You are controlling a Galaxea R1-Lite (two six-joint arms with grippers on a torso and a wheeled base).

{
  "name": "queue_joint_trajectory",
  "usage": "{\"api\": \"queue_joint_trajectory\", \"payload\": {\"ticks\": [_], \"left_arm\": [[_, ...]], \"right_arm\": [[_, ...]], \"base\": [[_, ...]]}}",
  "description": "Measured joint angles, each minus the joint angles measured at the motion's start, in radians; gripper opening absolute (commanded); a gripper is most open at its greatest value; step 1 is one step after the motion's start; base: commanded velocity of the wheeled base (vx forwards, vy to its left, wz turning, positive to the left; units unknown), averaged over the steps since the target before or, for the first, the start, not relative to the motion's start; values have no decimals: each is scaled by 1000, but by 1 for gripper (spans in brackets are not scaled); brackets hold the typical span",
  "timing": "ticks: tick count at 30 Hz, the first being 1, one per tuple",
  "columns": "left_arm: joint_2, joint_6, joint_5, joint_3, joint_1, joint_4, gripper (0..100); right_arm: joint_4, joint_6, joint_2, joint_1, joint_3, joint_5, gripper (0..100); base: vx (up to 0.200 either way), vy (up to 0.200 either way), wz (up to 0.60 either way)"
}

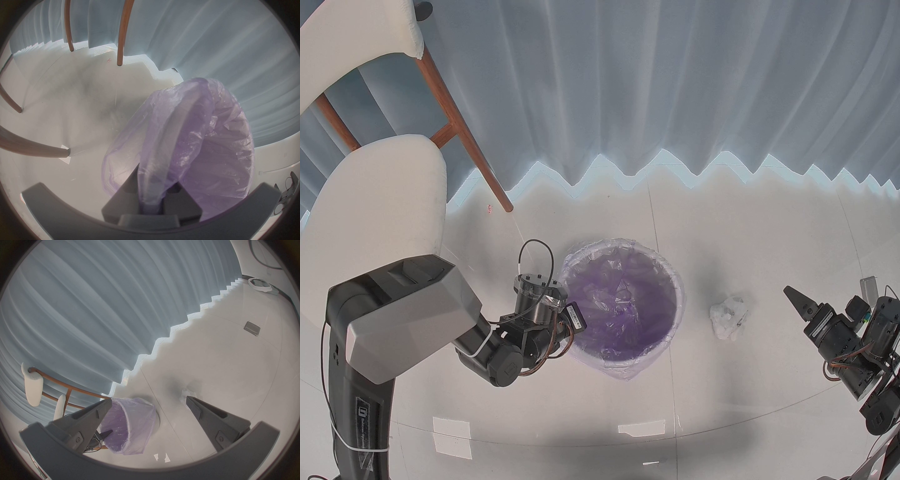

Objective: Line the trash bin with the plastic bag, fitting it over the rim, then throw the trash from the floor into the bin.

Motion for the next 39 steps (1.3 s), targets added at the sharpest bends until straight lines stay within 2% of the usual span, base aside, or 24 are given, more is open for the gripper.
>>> {"api": "queue_joint_trajectory", "payload": {"ticks": [9, 17, 30, 39], "left_arm": [[-9, -1, 36, 6, 4, 2, 100], [-157, -2, 43, 92, -1, 1, 100], [-629, -2, 41, 469, -2, -5, 100], [-988, 12, 41, 799, 48, -71, 100]], "right_arm": [[0, 0, 0, 0, 0, -3, 100], [0, 1, 2, 0, 0, -32, 100], [0, -33, -6, 1, 0, -56, 100], [0, -154, -58, -44, -7, -61, 100]], "base": [[0, 0, 0], [0, 0, 0], [0, 0, 0], [0, 0, 0]]}}
